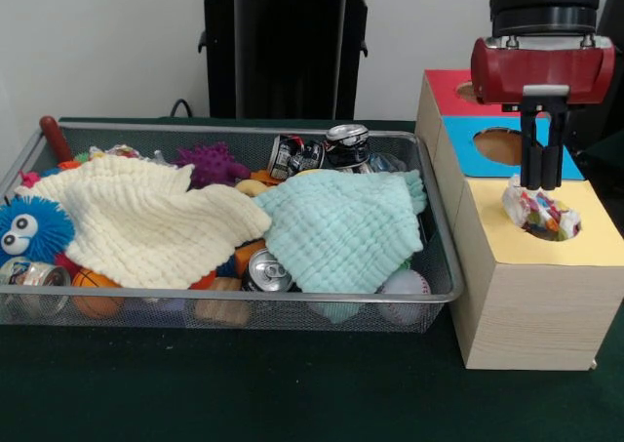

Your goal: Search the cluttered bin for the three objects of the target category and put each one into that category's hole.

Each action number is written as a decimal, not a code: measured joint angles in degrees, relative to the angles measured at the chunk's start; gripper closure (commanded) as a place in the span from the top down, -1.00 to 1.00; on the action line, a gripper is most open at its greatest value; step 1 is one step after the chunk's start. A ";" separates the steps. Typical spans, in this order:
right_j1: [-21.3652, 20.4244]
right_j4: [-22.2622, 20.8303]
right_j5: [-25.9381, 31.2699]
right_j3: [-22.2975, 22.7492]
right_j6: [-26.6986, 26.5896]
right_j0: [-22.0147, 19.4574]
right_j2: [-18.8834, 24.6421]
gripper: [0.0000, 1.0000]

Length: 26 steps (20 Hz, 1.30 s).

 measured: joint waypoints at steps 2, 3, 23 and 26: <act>-0.03 0.45 1.62 0.00 0.00 0.00 0.00 -1.00; -0.01 0.55 2.26 0.00 0.00 0.00 0.01 -1.00; 2.20 0.58 5.86 -0.06 0.00 0.12 0.04 -1.00; 2.71 0.59 5.86 -0.17 0.00 0.31 0.04 -1.00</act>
